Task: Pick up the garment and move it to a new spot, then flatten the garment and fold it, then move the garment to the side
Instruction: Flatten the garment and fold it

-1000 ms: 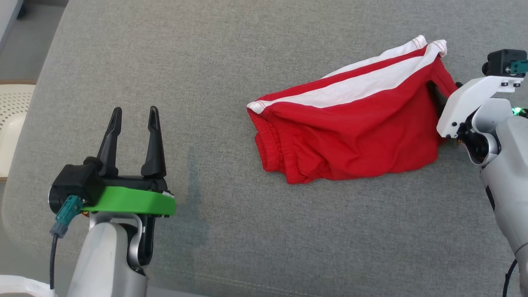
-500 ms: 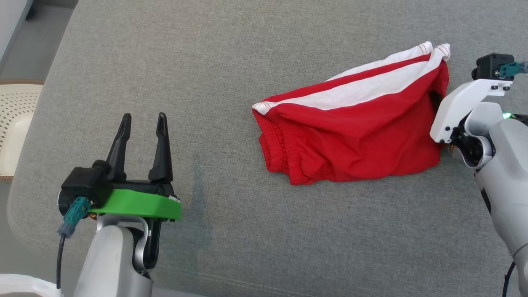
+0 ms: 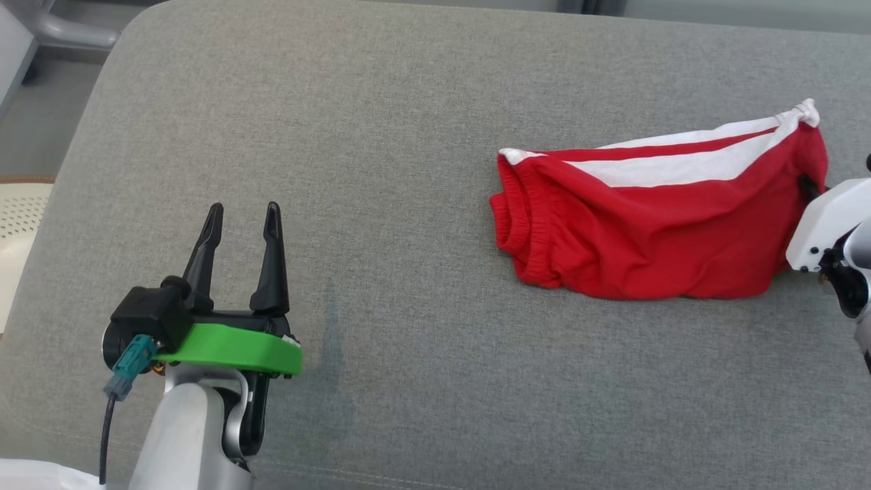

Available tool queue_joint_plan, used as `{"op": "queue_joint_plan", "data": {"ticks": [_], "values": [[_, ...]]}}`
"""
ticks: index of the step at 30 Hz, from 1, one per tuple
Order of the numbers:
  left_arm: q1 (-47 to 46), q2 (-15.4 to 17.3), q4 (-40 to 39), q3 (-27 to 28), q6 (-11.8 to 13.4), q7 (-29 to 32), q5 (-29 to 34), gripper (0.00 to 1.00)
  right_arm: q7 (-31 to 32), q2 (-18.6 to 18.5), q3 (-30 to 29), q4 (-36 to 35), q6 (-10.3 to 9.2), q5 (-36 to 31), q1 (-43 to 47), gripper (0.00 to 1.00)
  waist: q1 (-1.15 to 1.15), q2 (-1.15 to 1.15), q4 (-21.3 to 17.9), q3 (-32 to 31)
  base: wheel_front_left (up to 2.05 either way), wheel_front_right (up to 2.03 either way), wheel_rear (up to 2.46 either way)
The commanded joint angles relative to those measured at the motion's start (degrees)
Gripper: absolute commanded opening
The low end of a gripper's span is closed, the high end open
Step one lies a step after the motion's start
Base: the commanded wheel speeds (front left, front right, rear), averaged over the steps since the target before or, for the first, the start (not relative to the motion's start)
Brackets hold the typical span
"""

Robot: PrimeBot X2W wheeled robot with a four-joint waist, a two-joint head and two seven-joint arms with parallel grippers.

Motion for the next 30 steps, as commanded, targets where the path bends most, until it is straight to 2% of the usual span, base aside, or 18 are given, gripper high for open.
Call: {"op": "queue_joint_plan", "data": {"ticks": [1,7,13,20,30], "values": [[1.1,0.1,0.2,0.1,-0.2,-0.2,0.1,1.00,-0.8,-0.6,-0.7,0.1,-0.12,-1.6,0.6,0.00,0.00,0.00,-1.3,-1.3,0.00,0.00,0.00],[2.1,0.1,0.7,-0.6,-0.2,-0.2,-0.4,1.00,-0.9,-2.4,-3.2,-2.0,-0.12,-9.6,0.2,0.00,0.00,0.00,-2.8,-3.5,0.00,0.00,0.00],[2.0,0.1,1.7,-1.3,-0.2,-0.2,-0.5,1.00,3.0,1.6,-2.4,-8.4,-0.12,-12.7,1.7,0.00,0.00,0.00,-2.8,-5.3,0.00,0.00,0.00],[0.9,0.1,2.1,-2.2,-0.2,-0.2,-0.6,1.00,8.3,8.5,2.3,-15.7,-0.12,-15.1,2.7,0.00,0.00,0.00,-1.9,-5.8,0.00,0.00,0.00],[0.6,0.1,2.6,-4.4,-0.2,-0.2,-1.4,1.00,12.2,15.8,6.5,-12.3,-0.11,-17.9,2.1,0.00,0.00,0.00,1.5,-6.3,0.00,0.00,0.00]]}}
